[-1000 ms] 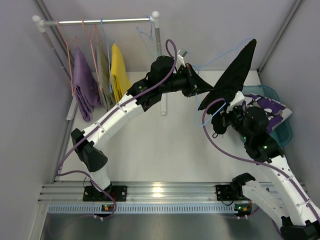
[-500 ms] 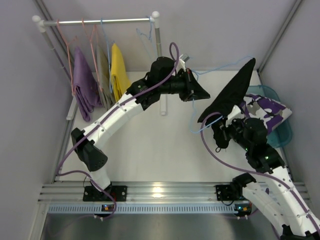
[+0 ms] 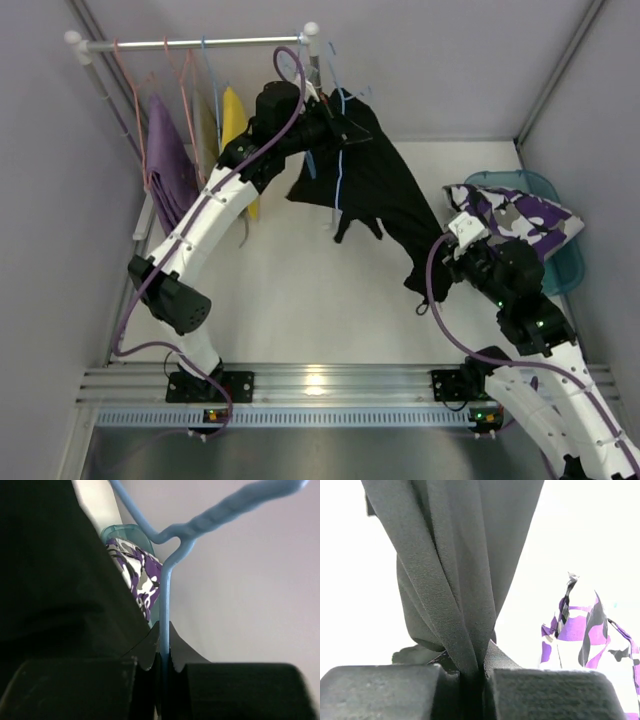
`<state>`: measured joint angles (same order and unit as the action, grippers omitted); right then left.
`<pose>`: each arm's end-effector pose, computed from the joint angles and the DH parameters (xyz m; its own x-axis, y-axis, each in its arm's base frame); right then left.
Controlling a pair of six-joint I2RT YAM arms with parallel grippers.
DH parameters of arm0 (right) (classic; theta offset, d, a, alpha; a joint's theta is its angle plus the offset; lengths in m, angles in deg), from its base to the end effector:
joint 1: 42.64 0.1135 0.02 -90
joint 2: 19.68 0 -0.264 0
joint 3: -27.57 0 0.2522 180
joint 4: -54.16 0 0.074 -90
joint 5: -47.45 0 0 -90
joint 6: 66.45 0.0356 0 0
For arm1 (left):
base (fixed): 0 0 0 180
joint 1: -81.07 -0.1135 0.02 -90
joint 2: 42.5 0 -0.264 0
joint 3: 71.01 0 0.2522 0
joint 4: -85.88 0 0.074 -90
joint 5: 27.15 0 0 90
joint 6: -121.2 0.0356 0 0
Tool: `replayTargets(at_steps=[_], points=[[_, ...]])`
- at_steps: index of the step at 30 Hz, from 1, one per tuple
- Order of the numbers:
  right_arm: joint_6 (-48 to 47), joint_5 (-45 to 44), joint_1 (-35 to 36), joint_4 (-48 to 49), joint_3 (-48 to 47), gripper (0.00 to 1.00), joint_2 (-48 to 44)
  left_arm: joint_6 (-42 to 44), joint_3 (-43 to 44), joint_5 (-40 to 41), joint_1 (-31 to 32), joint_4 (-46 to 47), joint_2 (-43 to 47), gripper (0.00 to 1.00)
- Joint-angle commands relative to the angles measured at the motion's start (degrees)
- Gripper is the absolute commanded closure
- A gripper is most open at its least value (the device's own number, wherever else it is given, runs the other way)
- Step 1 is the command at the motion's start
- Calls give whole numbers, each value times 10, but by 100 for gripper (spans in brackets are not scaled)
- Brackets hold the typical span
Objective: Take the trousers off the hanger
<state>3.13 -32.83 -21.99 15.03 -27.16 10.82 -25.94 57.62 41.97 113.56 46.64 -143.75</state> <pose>0.1176 0.0507 0.3229 -0.0509 -0.3867 -0.9208 -0.5528 0.7788 -0.2965 0.3309 -0.2258 0.4664 -0.7628 -0.4447 -0.4695 0.2863 0.4187 -0.8618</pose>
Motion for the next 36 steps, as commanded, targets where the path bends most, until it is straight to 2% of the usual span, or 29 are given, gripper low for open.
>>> replayTargets(at_steps=[1,5,12,18,26,30,31,36], points=[[10,24,-5,53,-22,100,-14,35,9,23,10,28,17,100],[84,18,-5,96,-65,100,0,47,-47,11,17,20,30,100],[222,-4,-5,168,-232,100,81,91,-90,31,48,3,33,100],[264,-64,-6,193,-383,100,141,111,-129,42,71,2,33,100],[236,-212,-5,225,-499,100,194,128,-165,54,97,5,31,100],[167,-290,-6,278,-500,100,212,130,-191,52,105,14,42,100],[148,-294,-6,308,-497,100,213,129,-193,52,105,18,44,100],[113,-298,-7,338,-491,100,221,131,-188,48,105,39,66,100]])
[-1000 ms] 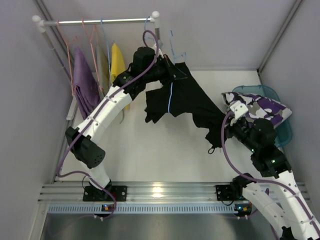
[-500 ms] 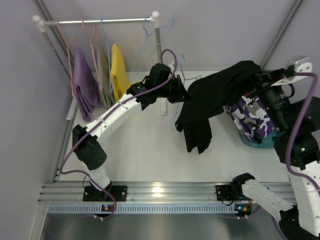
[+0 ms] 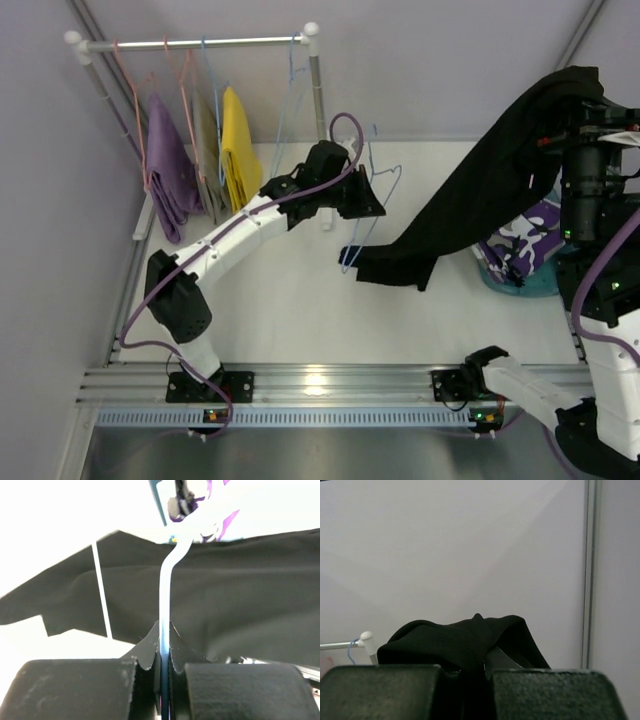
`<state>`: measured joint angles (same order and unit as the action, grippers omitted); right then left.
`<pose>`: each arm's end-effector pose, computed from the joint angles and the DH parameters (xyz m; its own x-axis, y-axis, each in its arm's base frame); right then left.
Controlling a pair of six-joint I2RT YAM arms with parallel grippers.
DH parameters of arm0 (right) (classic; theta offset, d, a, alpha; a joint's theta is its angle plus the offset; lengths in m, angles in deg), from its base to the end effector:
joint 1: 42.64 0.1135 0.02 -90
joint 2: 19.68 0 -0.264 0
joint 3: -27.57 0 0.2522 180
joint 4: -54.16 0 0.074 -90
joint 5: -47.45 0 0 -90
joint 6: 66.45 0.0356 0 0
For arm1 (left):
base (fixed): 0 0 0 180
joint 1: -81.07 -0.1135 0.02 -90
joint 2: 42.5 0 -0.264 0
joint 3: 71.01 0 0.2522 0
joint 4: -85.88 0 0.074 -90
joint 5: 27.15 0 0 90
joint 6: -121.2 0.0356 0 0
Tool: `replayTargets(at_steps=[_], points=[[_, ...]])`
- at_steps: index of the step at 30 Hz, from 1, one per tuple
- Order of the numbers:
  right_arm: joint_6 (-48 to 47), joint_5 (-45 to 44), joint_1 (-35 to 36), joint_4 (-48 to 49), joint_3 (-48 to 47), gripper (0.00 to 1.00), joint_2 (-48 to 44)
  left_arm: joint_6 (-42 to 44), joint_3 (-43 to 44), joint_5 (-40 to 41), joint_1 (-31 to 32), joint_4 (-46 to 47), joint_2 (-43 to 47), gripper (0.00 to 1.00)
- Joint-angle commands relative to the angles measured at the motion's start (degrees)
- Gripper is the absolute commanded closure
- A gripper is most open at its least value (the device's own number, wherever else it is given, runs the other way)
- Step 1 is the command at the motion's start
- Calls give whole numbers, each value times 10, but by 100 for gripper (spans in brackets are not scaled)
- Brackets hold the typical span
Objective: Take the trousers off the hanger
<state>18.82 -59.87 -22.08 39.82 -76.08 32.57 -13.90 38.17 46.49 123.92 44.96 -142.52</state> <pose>0.0991 0.0259 0.5844 0.5716 0.1303 -0.8101 -0.0659 0.9914 0.1130 0.2915 -0.2841 0.3567 -0.8590 -0.1302 -0.4952 0.3112 0.6351 -0.7069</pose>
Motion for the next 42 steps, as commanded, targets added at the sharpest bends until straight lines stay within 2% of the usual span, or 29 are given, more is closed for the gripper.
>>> replayTargets(at_steps=[1,4,7,10,13,17,19,22,26,28,32,37,39,42], points=[[-52,-28,-6,99,2,100,3,11,7,4,1,62,58,100],[-92,-46,-11,127,7,100,12,17,18,19,1,63,66,100],[-149,-84,-32,181,-28,100,43,26,14,26,1,45,66,100],[-186,-92,-63,221,-86,100,83,32,-1,30,1,40,72,100],[-201,-78,-125,237,-172,100,134,36,-10,35,1,39,77,100],[-187,-49,-207,242,-273,100,232,40,-9,41,1,43,83,100],[-161,-36,-280,242,-336,100,265,42,-10,41,1,43,84,100],[-105,-7,-347,240,-416,100,326,50,-16,47,0,40,90,100],[-56,42,-409,265,-495,100,391,58,-24,53,0,42,98,100],[-63,54,-423,287,-527,100,406,58,-26,55,0,41,98,100],[-105,75,-433,363,-533,100,420,57,-27,55,0,40,94,100],[-132,76,-464,377,-528,100,430,51,-22,50,0,34,88,100],[-123,85,-475,378,-501,100,417,52,-16,51,0,33,83,100],[-108,121,-482,399,-403,100,380,53,-12,52,0,33,78,100]])
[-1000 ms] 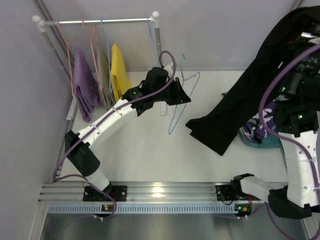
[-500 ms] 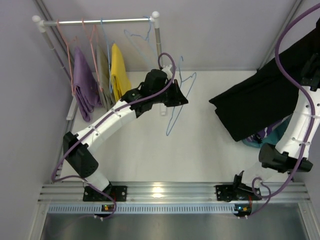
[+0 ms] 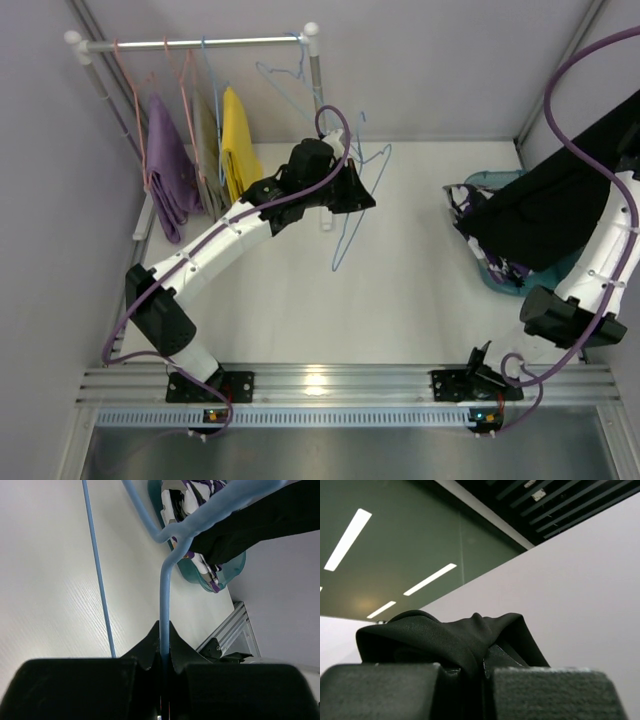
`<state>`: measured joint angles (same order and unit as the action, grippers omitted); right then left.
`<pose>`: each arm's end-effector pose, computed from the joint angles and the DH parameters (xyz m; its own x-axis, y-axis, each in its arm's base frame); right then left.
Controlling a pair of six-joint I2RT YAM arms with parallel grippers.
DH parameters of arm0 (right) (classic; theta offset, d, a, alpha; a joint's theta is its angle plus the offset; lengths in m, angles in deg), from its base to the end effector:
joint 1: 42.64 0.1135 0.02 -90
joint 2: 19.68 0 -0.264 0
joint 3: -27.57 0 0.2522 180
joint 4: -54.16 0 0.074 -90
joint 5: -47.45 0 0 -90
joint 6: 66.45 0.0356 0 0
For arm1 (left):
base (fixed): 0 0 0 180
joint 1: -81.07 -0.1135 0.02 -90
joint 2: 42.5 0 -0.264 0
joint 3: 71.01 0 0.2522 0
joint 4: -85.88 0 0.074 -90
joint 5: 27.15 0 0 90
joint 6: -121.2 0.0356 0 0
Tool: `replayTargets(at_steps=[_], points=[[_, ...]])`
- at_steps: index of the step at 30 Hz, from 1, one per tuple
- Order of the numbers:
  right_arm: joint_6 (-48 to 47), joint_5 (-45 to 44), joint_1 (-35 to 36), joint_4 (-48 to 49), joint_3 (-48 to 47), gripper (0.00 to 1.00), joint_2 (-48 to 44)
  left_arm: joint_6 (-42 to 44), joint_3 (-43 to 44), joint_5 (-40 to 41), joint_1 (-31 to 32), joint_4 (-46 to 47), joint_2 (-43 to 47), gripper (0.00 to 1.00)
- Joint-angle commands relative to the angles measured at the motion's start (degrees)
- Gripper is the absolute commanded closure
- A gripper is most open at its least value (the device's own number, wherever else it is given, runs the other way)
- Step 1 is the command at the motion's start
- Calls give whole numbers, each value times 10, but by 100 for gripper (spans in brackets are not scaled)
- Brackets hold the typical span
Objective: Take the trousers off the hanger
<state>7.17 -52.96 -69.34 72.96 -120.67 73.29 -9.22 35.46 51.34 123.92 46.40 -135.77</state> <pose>0.1823 -0.0989 0.6892 0.6871 -0.6560 -0.3123 0.7088 0.6998 0.0893 0.2725 -0.2624 0.3865 -0.7643 -0.1577 -0.6253 0.3967 0.6495 -0.6486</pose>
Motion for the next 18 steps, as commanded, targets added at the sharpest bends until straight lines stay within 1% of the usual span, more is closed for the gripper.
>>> replayTargets(at_steps=[1,2,3,6,12,14,18], points=[[16,64,-10,73,95,100,-37,6,15,3,0,19,9,100],[23,91,-10,73,120,100,-56,5,16,1,0,19,7,100],[30,101,-10,69,165,100,-66,4,17,1,0,19,6,100],[67,158,-9,55,240,100,-96,8,14,0,0,18,5,100],[125,207,-9,-5,332,100,-123,13,8,-9,-8,11,7,100],[138,226,-7,-27,349,100,-127,14,2,-10,-15,13,11,100],[196,236,-5,-65,387,100,-132,11,-5,-14,-30,10,14,100]])
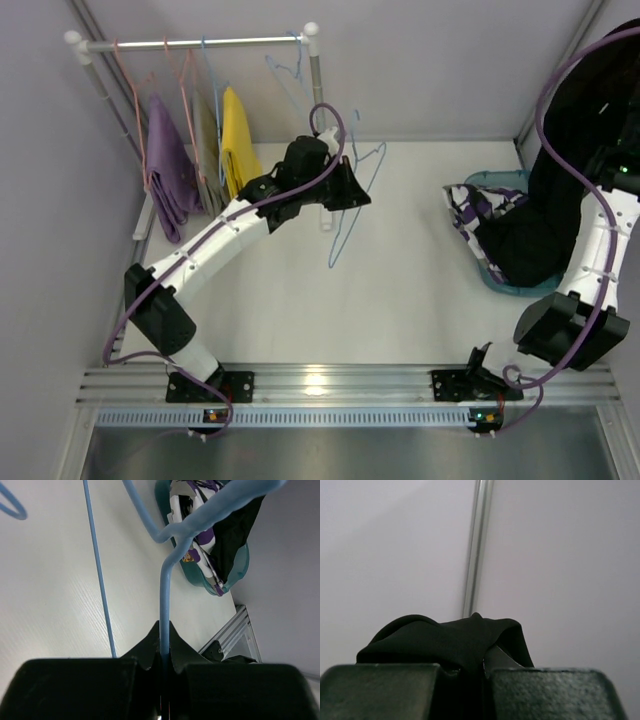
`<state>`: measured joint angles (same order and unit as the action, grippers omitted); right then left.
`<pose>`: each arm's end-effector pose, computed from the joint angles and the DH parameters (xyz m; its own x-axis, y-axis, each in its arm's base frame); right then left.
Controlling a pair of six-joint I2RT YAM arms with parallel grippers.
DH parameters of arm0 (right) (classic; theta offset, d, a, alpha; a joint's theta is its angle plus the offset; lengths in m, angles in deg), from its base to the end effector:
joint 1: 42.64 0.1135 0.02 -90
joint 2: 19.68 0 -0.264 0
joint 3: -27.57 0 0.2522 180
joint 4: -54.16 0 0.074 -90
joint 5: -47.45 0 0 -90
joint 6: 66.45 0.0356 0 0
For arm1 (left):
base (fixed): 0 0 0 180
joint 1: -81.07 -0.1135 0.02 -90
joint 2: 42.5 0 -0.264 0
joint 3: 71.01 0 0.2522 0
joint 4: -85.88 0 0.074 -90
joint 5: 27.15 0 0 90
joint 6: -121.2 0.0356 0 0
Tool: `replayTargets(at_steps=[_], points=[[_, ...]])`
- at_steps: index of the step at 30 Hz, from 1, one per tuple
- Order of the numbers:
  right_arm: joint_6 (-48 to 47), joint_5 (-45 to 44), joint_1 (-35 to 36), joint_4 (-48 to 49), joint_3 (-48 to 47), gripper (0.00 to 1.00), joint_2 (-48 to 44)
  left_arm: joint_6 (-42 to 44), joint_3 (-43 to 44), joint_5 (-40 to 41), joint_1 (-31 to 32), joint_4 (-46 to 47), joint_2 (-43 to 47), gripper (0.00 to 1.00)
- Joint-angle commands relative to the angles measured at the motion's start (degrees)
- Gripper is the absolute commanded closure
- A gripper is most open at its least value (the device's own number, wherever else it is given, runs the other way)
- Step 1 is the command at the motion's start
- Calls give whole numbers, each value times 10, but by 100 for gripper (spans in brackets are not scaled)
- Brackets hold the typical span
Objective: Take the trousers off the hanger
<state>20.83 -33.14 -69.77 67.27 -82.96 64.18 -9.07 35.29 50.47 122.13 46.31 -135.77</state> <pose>0.2705 -0.1321 0.5590 0.5528 -0.3358 -0.7627 0.3647 0.9204 -0.1410 0.2801 -0.2541 0.3853 -0.7653 -0.1707 -0.6207 0.3821 0.6555 -0.6514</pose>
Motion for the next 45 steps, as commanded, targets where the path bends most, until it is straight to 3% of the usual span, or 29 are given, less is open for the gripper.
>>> replayTargets(at_steps=[1,8,14,18,25,29,32,35,36,41,43,45], points=[[77,40,-1,-11,18,100,-44,9,-4,-8,-19,9,16,100],[116,92,-1,-73,159,100,-154,9,-16,-9,-42,7,27,100],[33,90,-19,-160,370,100,-268,12,-17,-26,-57,-1,36,100],[-7,96,-39,-212,455,100,-319,24,-17,-33,-64,-9,48,100],[-62,26,-57,-264,517,100,-324,49,-28,-29,-77,-21,78,100],[-90,67,-70,-325,506,99,-281,67,-33,-37,-82,-25,89,100],[-110,119,-71,-389,493,91,-252,85,-34,-42,-83,-35,100,100],[-141,141,-71,-446,484,70,-230,105,-47,-35,-83,-43,121,100],[-148,144,-71,-461,483,58,-227,113,-57,-36,-83,-43,138,100],[-174,169,-83,-534,465,25,-251,209,-96,-56,-86,-71,208,100],[-193,204,-88,-563,454,4,-273,253,-128,-77,-88,-86,260,100],[-207,234,-89,-597,440,0,-295,274,-148,-64,-88,-107,312,100]])
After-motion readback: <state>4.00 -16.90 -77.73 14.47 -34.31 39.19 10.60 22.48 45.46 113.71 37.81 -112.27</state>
